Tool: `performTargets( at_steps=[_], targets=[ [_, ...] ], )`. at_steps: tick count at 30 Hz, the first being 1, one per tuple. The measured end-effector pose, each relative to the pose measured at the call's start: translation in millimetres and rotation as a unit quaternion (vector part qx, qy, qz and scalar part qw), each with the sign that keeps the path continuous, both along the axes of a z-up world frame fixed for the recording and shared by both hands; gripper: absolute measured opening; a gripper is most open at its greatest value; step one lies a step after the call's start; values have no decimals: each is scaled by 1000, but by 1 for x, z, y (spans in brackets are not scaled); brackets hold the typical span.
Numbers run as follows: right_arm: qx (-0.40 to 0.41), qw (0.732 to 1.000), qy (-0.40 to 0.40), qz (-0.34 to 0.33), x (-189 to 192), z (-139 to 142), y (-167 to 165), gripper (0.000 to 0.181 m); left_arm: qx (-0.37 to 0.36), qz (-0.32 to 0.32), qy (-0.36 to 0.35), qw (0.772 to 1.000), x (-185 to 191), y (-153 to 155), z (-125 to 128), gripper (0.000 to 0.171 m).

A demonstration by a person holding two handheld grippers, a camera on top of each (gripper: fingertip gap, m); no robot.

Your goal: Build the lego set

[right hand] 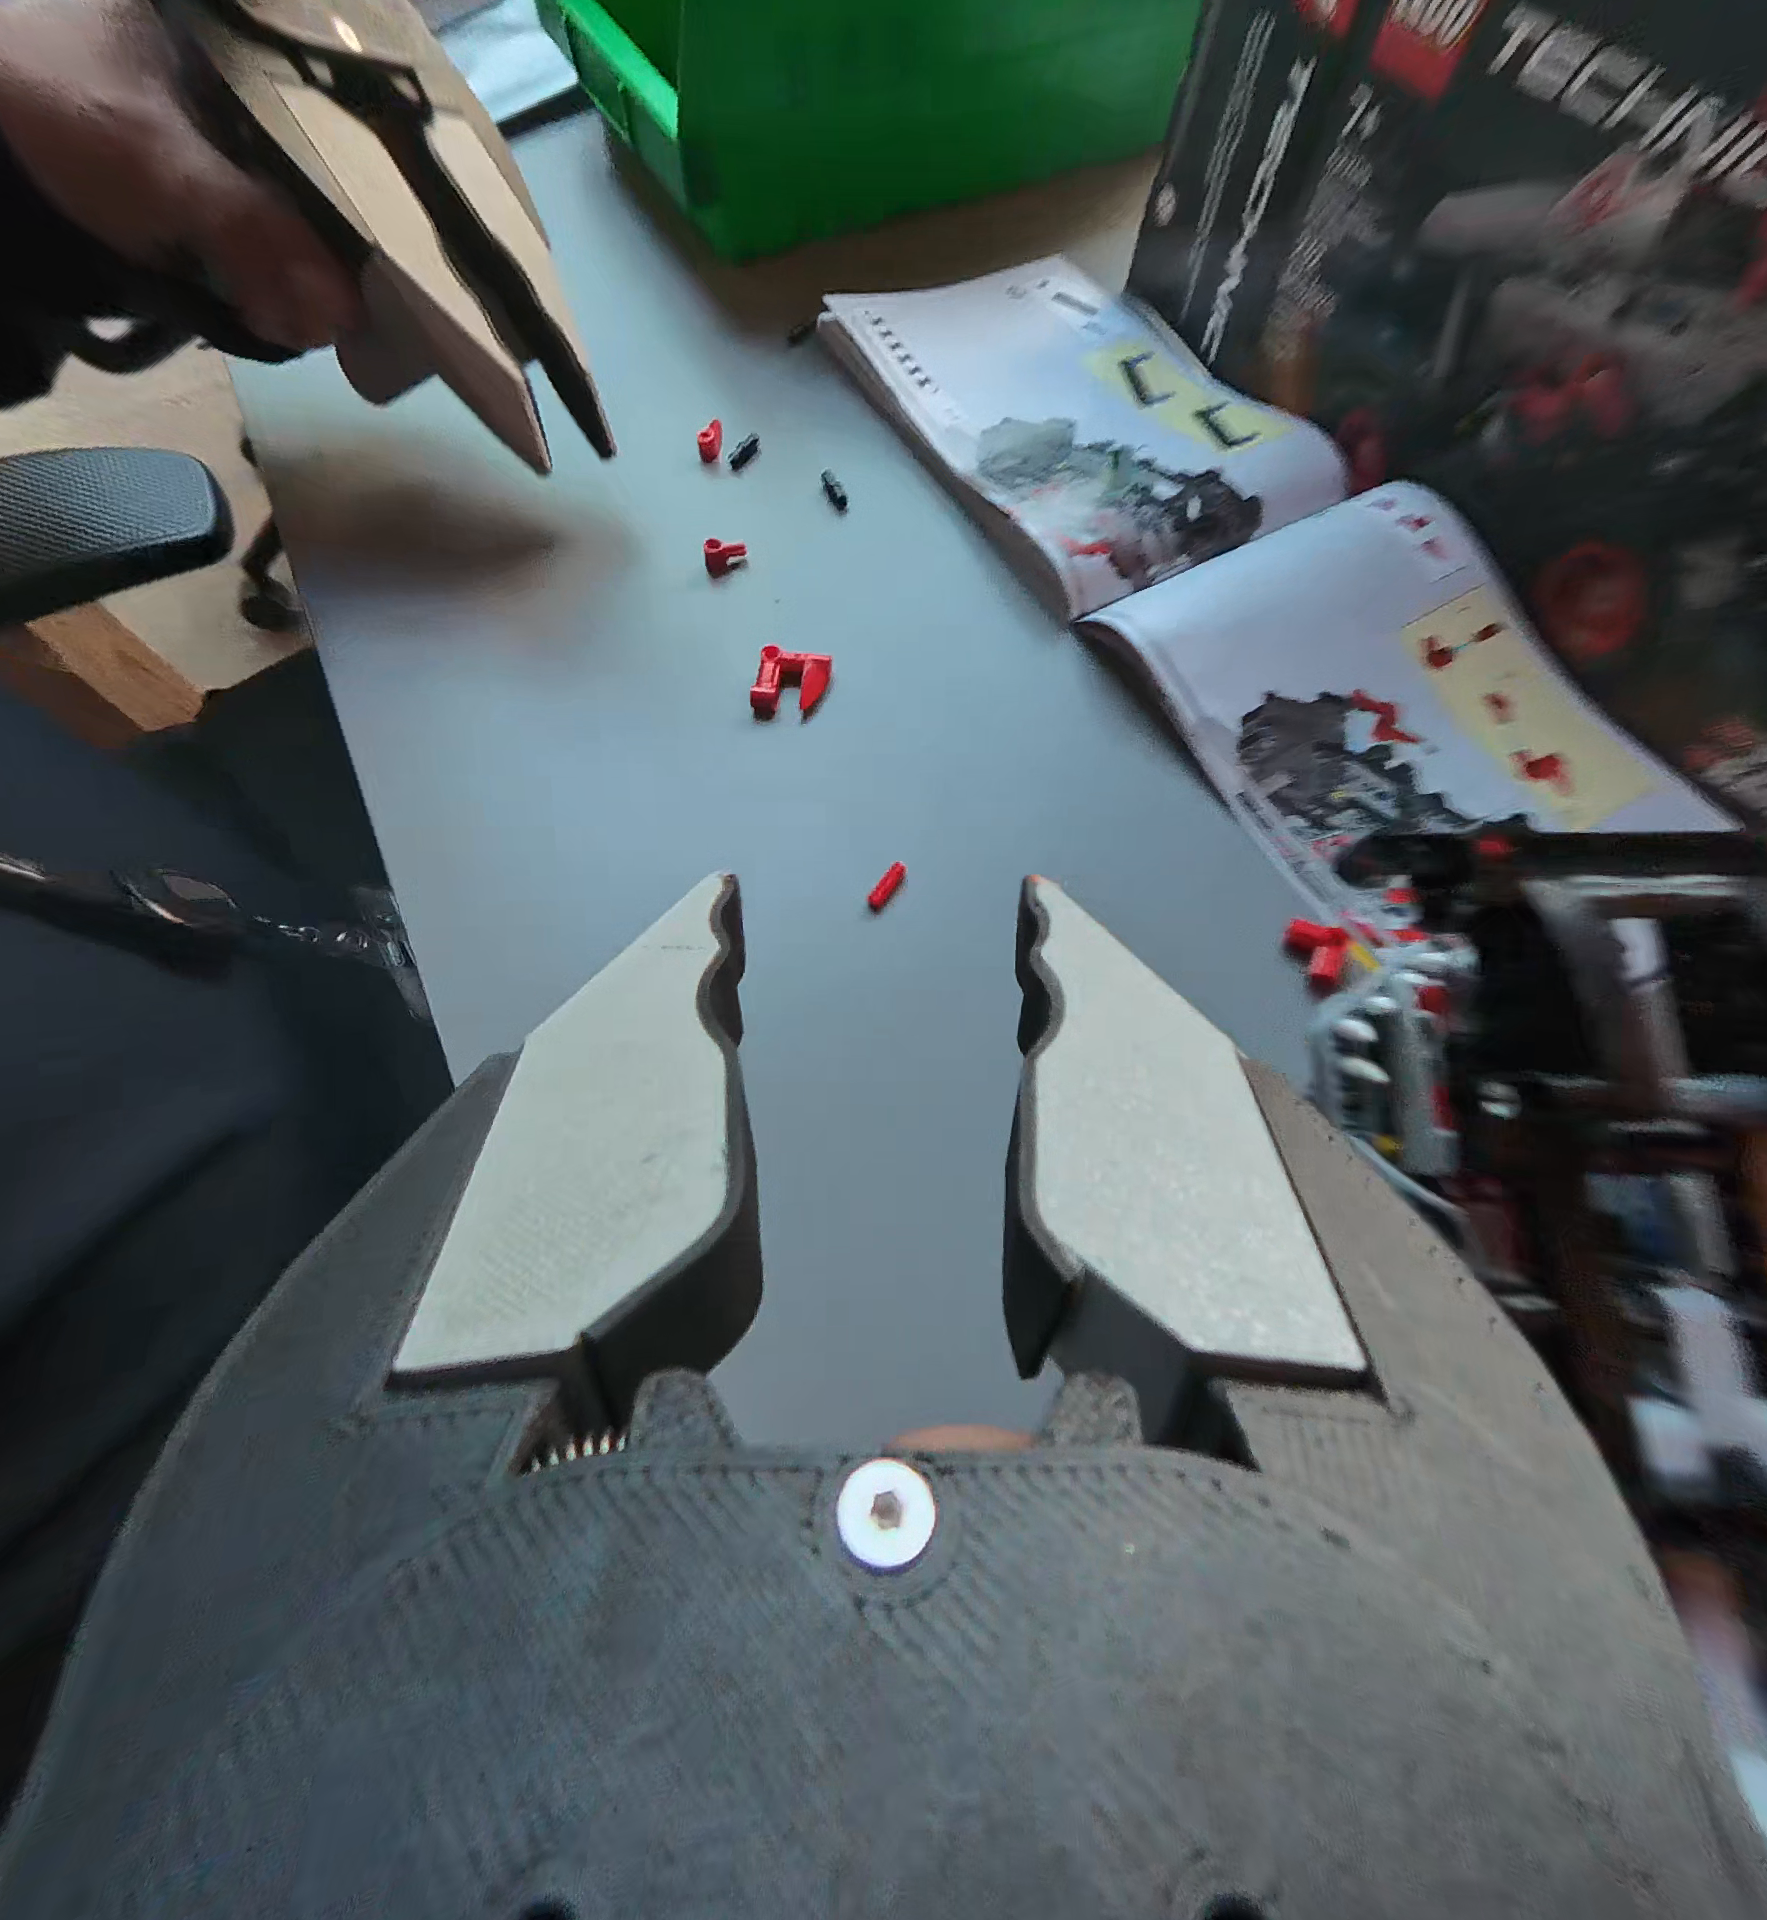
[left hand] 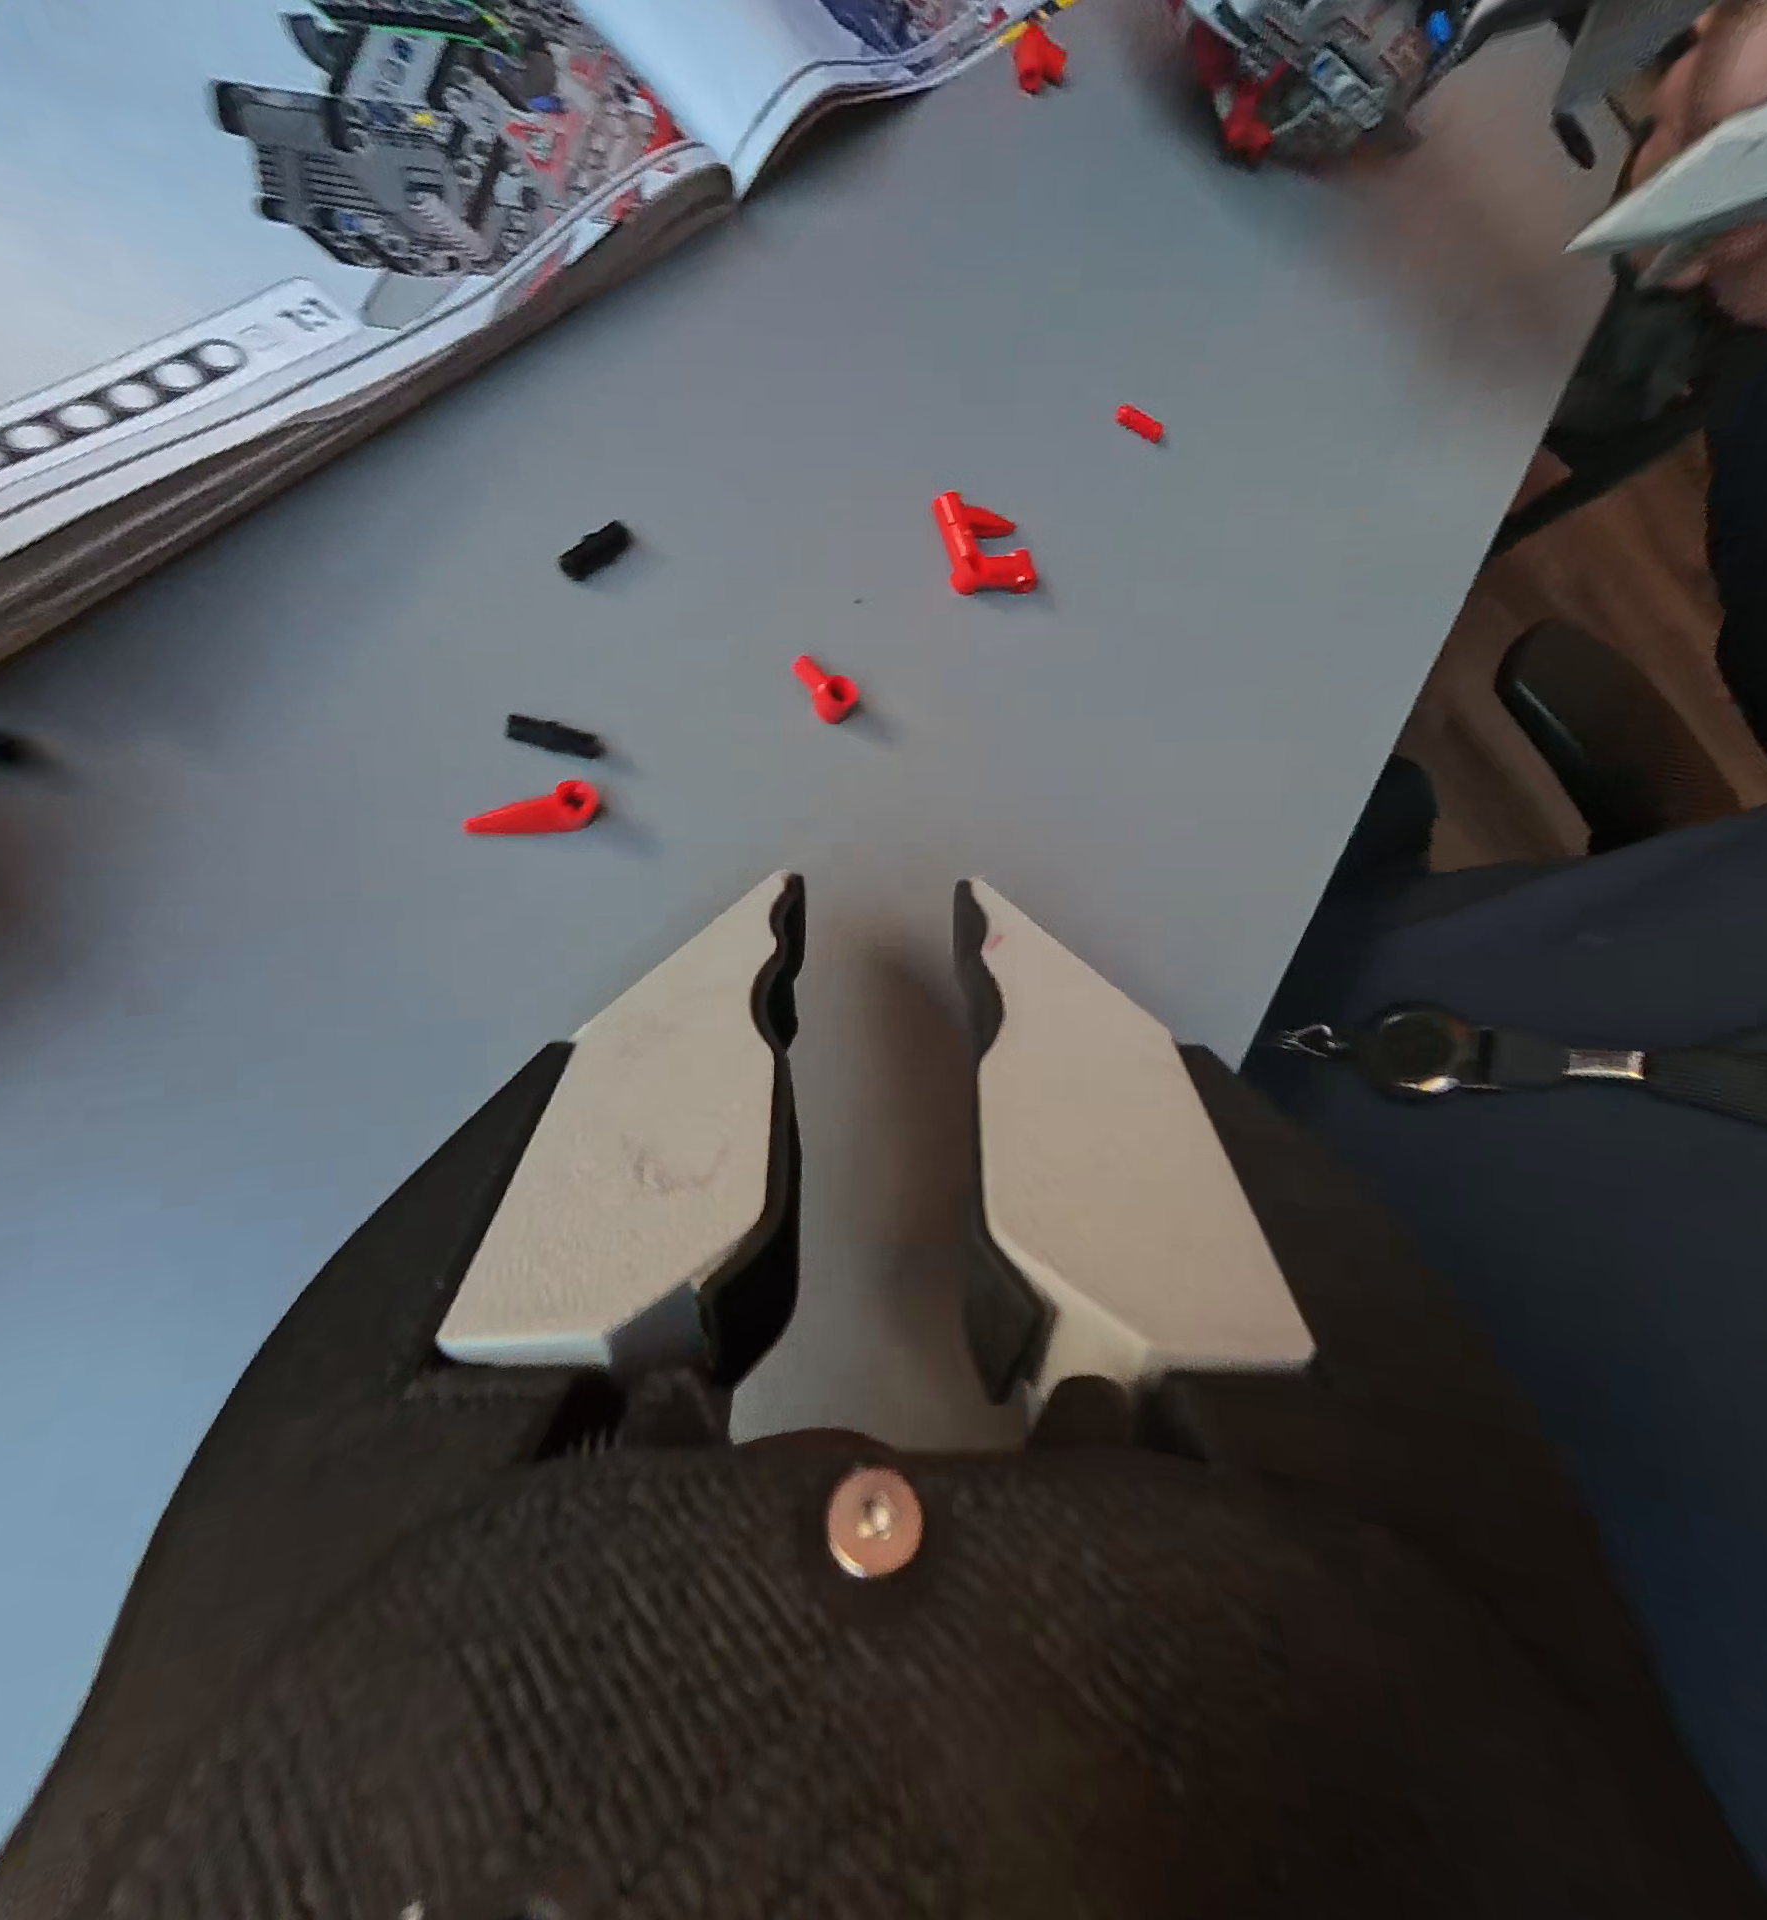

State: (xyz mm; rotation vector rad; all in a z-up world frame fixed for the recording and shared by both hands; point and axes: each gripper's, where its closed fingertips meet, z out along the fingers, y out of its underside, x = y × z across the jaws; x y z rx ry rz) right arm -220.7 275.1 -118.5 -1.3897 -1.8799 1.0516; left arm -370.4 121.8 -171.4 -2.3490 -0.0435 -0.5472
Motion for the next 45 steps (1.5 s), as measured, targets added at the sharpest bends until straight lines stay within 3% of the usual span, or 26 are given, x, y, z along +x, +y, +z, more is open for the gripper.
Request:
performTargets(
  at_steps=[6, 15, 21, 24, 26, 29, 33, 37, 43, 45],
  targets=[
    [-23, 999, -37, -7, -17, -42, -9, 47, 2, 38, 31, 999, -23, -9, -6, 23],
    [-21, 998, -46, -39, -37, -57, -2, 45, 31, 51, 68, 996, -47, 2, -11, 23],
    [31, 998, -7, -58, -53, -50, 4, 44, 68, 31, 75, 994, -54, 8, -7, 23],
    [32, 997, 52, -53, -50, -34, 3, 44, 78, 15, 102, 992, -59, 7, -6, 22],
    [38, 993, 77, -84, -45, -26, 16, 46, 84, 3, 112, 990, -61, 6, -5, 21],
    [47, 993, 42, -101, -43, -33, 27, 46, 100, -10, 107, 989, -61, 9, -1, 20],
    [119, 982, 28, -145, -66, -30, 34, 40, 95, -17, 87, 991, -60, 12, -1, 20],
    [150, 967, 1, -208, -76, -43, 55, 23, 97, -22, 93, 991, -58, 11, -1, 20],
    [183, 938, -40, -291, -43, -58, 96, 0, 113, -17, 125, 986, -59, 11, 2, 20],
    [185, 933, -52, -303, -30, -61, 105, 0, 120, -9, 139, 983, -61, 11, 3, 20]
  ],
)
